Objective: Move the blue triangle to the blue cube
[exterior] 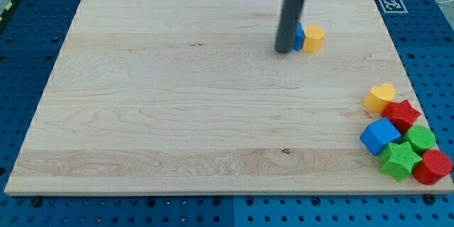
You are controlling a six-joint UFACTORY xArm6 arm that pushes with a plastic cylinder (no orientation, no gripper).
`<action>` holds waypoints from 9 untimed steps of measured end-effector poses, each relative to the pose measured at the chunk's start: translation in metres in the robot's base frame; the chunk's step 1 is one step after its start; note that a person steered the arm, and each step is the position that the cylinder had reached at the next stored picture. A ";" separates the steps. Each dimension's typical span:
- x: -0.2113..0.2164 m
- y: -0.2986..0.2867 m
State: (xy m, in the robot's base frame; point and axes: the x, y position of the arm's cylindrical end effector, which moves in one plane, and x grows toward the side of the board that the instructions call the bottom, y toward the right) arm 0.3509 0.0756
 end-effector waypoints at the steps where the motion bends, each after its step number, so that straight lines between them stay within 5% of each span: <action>1: -0.034 -0.031; 3: -0.060 0.007; 5: 0.014 0.035; 9: 0.041 0.081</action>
State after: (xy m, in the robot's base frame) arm 0.3917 0.1570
